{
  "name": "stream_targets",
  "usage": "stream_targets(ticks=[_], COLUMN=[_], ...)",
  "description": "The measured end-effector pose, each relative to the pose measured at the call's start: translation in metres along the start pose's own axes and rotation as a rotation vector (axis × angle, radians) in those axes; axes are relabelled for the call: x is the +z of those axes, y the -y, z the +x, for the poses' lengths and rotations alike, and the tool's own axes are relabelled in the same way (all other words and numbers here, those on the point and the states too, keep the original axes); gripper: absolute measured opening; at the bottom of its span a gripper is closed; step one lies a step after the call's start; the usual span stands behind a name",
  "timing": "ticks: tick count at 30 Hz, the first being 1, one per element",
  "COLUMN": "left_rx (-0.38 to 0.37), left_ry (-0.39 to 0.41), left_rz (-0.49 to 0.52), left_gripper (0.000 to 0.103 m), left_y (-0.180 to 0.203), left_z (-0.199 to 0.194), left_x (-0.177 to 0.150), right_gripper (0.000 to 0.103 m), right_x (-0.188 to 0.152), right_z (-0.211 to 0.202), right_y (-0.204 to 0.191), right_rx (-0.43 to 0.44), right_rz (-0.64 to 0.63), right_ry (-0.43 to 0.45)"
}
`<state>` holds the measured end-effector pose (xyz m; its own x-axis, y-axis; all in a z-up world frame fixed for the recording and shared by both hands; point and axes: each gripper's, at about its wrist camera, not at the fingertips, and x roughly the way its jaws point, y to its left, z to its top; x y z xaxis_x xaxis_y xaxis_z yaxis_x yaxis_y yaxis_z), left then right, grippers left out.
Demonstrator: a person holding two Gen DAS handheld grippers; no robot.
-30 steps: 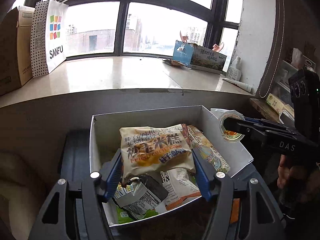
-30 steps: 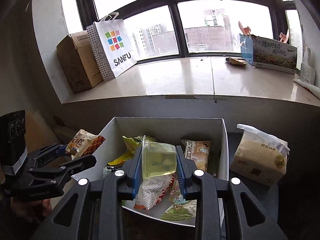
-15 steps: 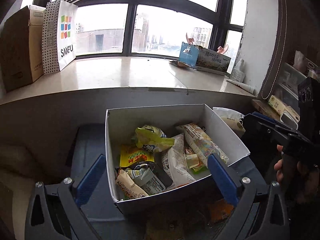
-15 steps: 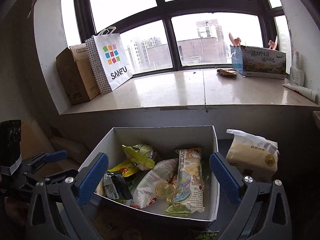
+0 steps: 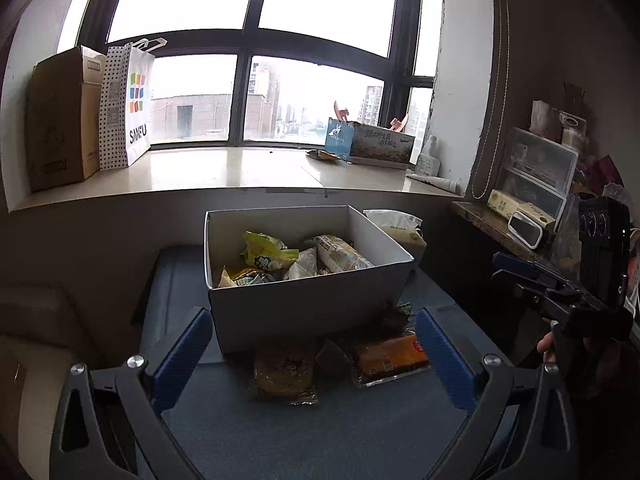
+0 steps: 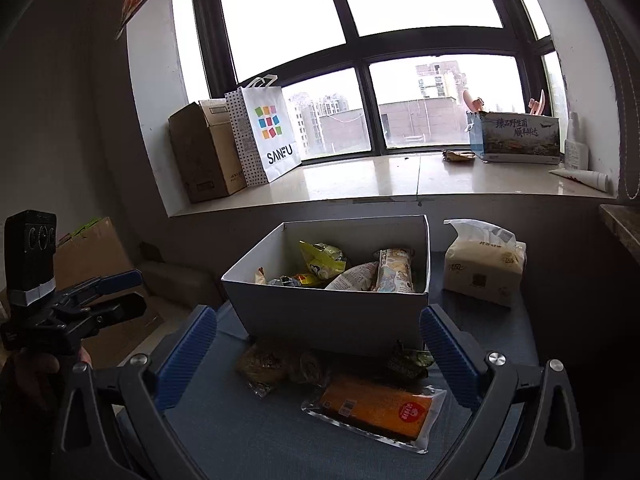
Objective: Organize snacks
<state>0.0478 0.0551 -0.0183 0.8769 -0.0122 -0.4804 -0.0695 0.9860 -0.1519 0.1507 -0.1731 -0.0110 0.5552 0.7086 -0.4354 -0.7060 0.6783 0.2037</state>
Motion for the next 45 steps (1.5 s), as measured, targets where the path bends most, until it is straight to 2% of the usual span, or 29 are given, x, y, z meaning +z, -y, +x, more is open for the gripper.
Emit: stream_targets(ticks=[4,7,9,18,26,28,30,32,36,40,42,44,45], left_rx=[-0.021,-0.002,-0.019,-0.015,-0.006,-0.007,0.000,0.003,0.016,0.026,0.028,0.030,0.032], left_ry=[-0.002,0.002,0.006,-0.017,-0.042,-0.049,-0.052,-0.057,-0.071,-0.081,-0.082,-0.087,-0.089], left_rz=[-0.035,-0.046,-0.059,-0.035,-0.037,-0.045,-0.047,-0.051,-0.065,-0.072,-0.075,-0.079,-0.081], left_gripper=[0.103,0.103,0.103,0.103,0.103,0.103,0.103,0.103,0.103,0.103,0.103,0.103,0.103], left_y=[0.001,0.003,0.003,0.011,0.008,0.005,0.003,-0.001,-0.007,-0.013,-0.015,-0.018,-0.018], left_z=[-0.019,-0.025,-0.026,-0.020,-0.014,-0.013,-0.012,-0.011,-0.008,-0.007,-0.006,-0.005,-0.004], left_x=[-0.020,-0.025,-0.025,-0.035,-0.042,-0.044,-0.045,-0.047,-0.051,-0.053,-0.054,-0.055,-0.056], right_gripper=[0.103,0.103,0.103,0.103,0.103,0.103,0.103,0.103,0.103,0.103,0.096,0.081,0.078], right_x=[-0.037,-0.061,-0.073,-0.085,-0.077,-0.073,-0.068,-0.064,-0.059,-0.062,-0.066,-0.071,-0.073], right_z=[-0.026,-0.036,-0.037,-0.011,0.050,0.071,0.092,0.113,0.155,0.190,0.201,0.210,0.215], right_y=[-0.005,-0.003,-0.001,-0.002,-0.024,-0.027,-0.027,-0.029,-0.030,-0.027,-0.025,-0.021,-0.018], right_rx=[-0.024,-0.049,-0.059,-0.038,-0.017,-0.020,0.018,0.015,0.064,0.049,0.057,0.088,0.104], right_rz=[-0.015,-0.020,-0.025,-0.037,-0.179,-0.190,-0.190,-0.214,-0.238,-0.271,-0.301,-0.305,-0.300], right_ry=[-0.016,-0.072,-0.103,-0.174,-0.253,-0.280,-0.294,-0.313,-0.354,-0.406,-0.434,-0.464,-0.482])
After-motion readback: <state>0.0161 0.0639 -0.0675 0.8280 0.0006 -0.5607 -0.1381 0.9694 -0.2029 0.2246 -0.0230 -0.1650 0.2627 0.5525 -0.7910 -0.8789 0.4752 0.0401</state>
